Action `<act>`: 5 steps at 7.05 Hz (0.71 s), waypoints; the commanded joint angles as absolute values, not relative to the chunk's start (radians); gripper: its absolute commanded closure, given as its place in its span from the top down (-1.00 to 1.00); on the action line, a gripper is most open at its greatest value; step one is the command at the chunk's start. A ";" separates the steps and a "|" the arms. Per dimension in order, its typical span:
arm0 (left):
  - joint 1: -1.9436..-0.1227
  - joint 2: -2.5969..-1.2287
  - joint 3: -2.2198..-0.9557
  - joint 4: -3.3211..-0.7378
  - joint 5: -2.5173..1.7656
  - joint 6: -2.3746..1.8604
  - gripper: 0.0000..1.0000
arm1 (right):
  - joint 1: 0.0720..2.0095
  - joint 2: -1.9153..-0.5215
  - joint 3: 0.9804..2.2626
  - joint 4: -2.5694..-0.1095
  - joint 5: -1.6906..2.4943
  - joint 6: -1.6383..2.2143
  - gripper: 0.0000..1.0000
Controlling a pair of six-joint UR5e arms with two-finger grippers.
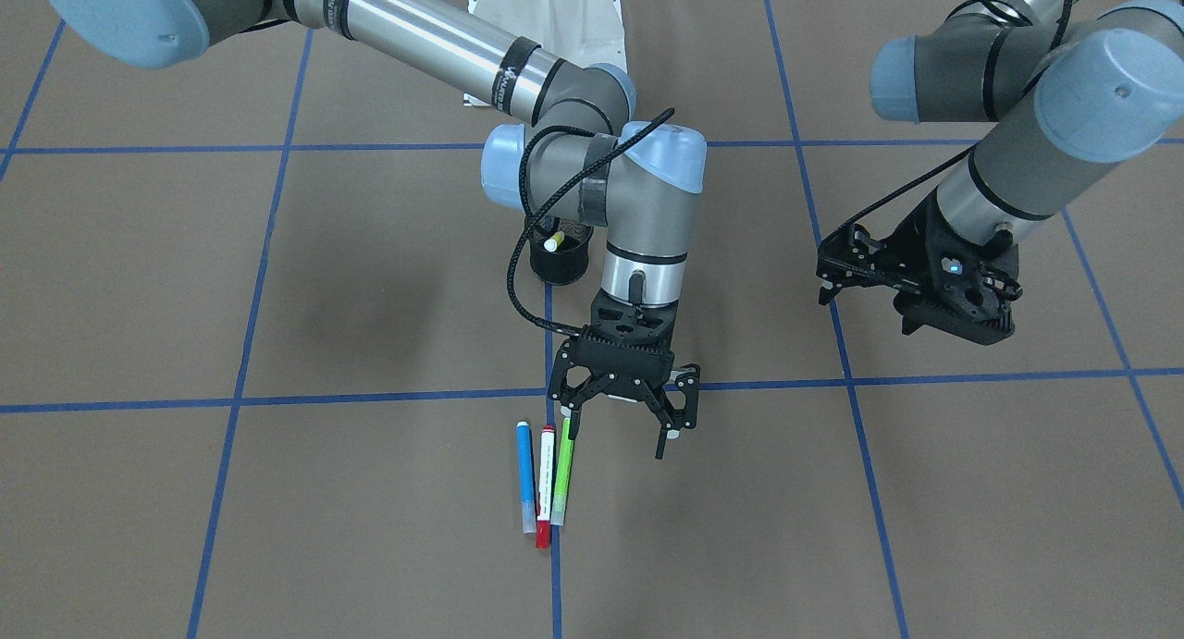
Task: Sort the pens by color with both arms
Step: 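Withdraw the right gripper while the left gripper moves over the laid markers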
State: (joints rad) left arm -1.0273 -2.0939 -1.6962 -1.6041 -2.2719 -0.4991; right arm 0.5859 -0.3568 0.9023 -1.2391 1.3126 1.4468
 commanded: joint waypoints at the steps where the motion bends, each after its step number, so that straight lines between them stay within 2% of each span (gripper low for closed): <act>1: -1.020 -2.124 -1.697 -1.598 -2.273 -0.628 0.98 | 0.688 -0.450 1.022 -1.233 1.606 1.332 0.98; 5: -0.919 -2.227 -1.692 -1.568 -2.266 -0.953 0.98 | 0.903 -0.589 1.158 -1.352 2.183 1.075 0.98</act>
State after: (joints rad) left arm -0.9625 -2.1931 -1.6943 -1.5842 -2.2692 -0.8652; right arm 0.8329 -0.5409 1.1078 -1.2909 2.0110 1.1690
